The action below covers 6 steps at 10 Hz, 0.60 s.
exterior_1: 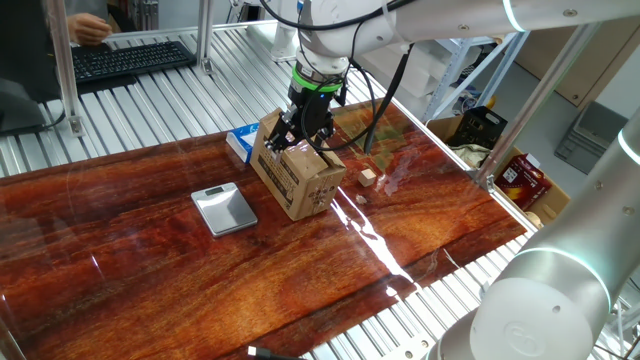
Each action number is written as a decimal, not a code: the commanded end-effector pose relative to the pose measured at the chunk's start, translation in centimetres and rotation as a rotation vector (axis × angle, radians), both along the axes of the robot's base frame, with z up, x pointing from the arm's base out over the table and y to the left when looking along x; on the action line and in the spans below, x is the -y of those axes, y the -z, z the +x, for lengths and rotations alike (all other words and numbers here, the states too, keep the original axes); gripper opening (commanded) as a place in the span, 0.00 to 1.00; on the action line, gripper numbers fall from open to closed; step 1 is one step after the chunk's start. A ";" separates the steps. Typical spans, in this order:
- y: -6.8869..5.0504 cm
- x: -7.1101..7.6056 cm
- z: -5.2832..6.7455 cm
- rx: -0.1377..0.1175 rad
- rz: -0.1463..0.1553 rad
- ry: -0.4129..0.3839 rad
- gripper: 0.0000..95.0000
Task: Open a box
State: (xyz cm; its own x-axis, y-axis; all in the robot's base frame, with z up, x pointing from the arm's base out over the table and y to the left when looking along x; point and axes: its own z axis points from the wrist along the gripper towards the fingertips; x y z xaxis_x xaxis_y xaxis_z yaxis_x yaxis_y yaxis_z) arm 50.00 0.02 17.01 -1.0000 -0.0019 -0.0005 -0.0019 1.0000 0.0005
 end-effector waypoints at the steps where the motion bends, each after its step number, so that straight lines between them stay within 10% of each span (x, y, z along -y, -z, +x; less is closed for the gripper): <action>1: 0.0 0.0 0.0 0.012 0.036 0.135 0.00; 6: 0.1 0.0 -0.2 0.014 0.036 0.140 0.00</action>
